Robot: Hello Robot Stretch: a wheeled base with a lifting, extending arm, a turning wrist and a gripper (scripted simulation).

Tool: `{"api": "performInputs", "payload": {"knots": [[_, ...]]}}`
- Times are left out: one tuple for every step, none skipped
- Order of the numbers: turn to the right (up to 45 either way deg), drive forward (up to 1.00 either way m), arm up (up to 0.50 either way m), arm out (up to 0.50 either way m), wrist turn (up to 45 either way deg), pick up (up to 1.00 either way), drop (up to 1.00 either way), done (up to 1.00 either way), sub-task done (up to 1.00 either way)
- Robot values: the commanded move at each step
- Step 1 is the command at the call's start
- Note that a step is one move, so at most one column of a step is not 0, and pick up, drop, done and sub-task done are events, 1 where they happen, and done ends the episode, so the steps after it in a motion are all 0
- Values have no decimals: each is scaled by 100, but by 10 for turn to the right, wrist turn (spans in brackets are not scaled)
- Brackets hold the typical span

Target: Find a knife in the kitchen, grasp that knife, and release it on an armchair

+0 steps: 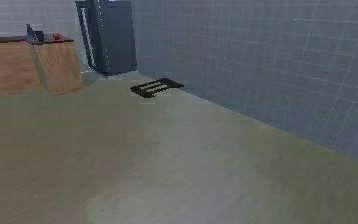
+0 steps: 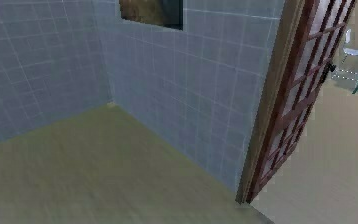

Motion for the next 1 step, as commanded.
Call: {"api": "performInputs", "payload": {"knots": [[0,30,0,0,0,0,0,0,0]]}}
